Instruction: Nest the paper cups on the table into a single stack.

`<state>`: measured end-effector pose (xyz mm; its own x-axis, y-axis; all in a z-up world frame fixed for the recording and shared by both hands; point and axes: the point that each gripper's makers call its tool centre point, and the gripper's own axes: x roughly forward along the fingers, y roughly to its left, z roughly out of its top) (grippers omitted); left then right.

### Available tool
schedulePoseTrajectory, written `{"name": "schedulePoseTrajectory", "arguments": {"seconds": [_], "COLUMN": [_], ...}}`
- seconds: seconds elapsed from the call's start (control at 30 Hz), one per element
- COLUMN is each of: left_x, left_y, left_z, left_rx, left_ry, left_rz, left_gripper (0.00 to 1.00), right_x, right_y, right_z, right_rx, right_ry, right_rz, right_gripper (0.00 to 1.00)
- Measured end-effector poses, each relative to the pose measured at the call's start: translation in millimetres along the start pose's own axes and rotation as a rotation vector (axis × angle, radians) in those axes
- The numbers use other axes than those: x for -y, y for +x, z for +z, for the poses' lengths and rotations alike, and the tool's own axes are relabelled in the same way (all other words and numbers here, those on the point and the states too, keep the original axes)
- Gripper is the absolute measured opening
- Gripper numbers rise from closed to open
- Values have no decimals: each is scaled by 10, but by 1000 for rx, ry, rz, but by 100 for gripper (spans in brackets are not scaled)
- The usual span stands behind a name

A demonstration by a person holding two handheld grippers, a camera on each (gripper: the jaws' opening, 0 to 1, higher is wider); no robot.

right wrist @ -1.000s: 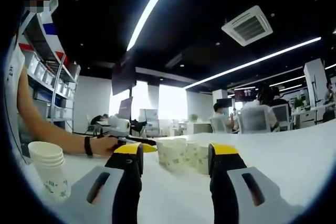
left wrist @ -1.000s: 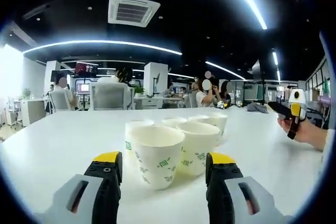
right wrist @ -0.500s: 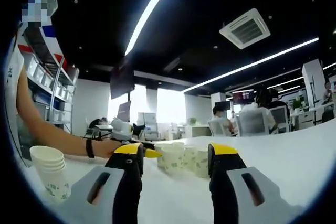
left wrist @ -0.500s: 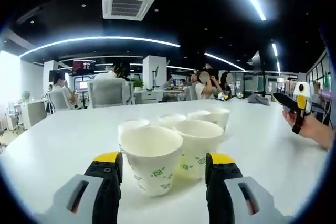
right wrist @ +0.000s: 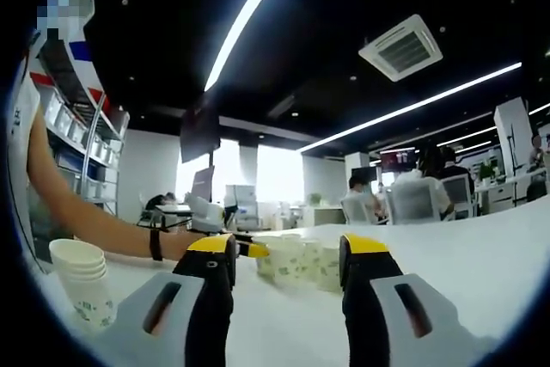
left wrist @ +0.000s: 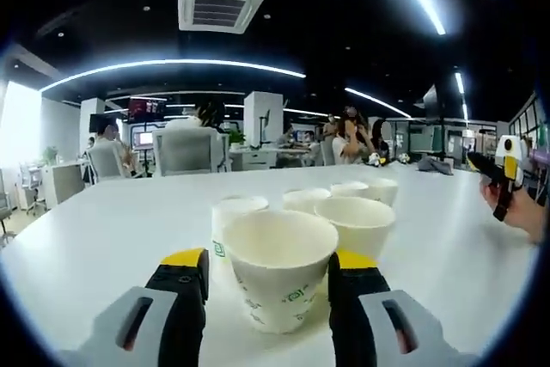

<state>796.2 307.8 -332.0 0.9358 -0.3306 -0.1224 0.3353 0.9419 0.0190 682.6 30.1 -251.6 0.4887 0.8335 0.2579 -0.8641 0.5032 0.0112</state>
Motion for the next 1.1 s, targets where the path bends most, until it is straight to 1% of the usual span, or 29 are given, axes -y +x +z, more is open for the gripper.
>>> {"name": "schedulePoseTrajectory", "arguments": {"seconds": [0.23,0.33,0.5,0.73,0.83,0.97,1.1], "left_x": [115,156,211,219,220,209,272], "left_y": [-10,-37,-100,-173,-223,-285,-358], "left_z": [-7,-11,23,62,91,165,248], "left_rx": [8,12,34,51,57,80,107], "left_ry": [8,5,5,5,12,5,-12], "left_rz": [-7,-5,-9,-8,-9,-6,-19], "left_gripper": [54,50,49,48,48,48,49], "right_x": [15,12,13,6,1,-3,-10], "right_y": [-10,-9,-10,-4,0,5,10], "right_z": [-13,-20,-26,-30,-29,-52,-42], "right_rx": [-3,-5,-6,-9,-7,-14,-13], "right_ry": [0,1,1,-1,0,-1,-3], "right_rz": [-4,-4,-4,-1,0,0,2], "right_gripper": [50,50,50,50,50,50,50]}}
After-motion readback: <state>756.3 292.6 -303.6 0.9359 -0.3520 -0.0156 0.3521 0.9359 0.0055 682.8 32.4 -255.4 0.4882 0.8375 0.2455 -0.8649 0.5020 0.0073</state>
